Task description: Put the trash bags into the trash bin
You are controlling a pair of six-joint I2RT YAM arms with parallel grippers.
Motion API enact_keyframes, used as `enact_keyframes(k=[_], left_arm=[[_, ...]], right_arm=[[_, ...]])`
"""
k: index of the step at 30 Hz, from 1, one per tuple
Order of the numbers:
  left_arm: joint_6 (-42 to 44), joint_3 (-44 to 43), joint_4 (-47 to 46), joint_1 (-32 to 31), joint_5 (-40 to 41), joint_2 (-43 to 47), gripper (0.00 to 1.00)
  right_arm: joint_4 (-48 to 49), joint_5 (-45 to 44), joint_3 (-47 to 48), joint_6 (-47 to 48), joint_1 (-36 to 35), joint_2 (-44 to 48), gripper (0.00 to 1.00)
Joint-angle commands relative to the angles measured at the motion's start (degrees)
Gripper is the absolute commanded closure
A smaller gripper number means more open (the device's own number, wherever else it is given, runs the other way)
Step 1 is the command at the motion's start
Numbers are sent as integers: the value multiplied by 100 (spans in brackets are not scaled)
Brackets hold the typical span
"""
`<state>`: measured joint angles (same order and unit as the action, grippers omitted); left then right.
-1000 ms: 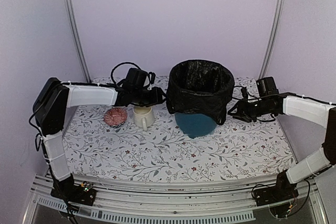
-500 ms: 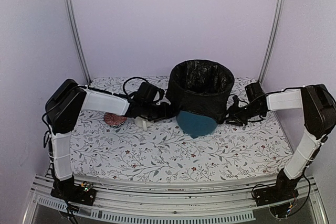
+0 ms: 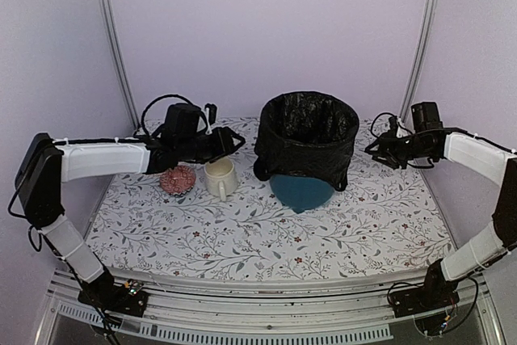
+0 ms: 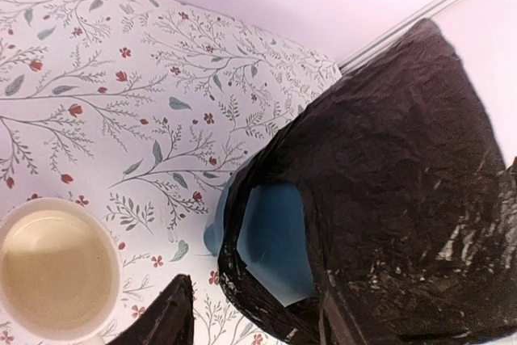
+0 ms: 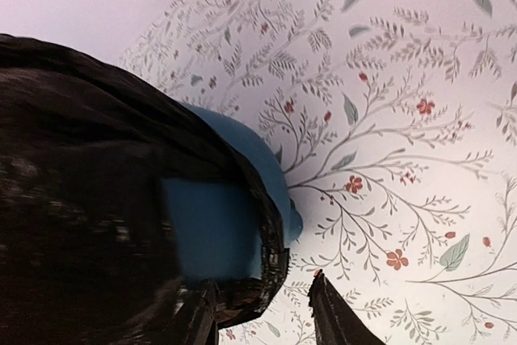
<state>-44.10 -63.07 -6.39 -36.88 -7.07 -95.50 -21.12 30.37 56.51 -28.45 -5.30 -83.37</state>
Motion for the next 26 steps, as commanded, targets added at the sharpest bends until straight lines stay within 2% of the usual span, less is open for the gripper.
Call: enact_keyframes(k=[1, 5, 7, 10, 12, 13, 16, 20, 26], left_arm=[[-138, 344, -30, 307, -25, 457, 46], [409, 149, 545, 568, 378, 1187, 45], [952, -237, 948, 649, 637, 1534, 40], [1805, -1150, 1792, 747, 806, 1691, 26], [2534, -1665, 2378, 746, 1191, 1678, 7], [2837, -1852, 2614, 744, 1373, 1678, 3], [3613, -1975, 2968, 722, 1929, 1816, 3], [4164, -1685, 2766, 726, 2225, 2171, 3], [4144, -1463, 2540, 729, 2239, 2254, 3]], right_arm=[[-791, -314, 702, 193, 91, 371, 59], [-1054, -395, 1594, 301, 178, 519, 55], [-1047, -331, 2051, 525, 176, 633, 50], [-1126, -711, 2535, 1090, 151, 777, 43], [-1033, -853, 2545, 1615, 92, 916, 38], [-972, -824, 2541, 1781, 70, 978, 36], [-620, -885, 2382, 1981, 7, 1269, 33], [30, -1277, 1900, 1959, 14, 1778, 33], [207, -1249, 1760, 1891, 3, 1847, 35]])
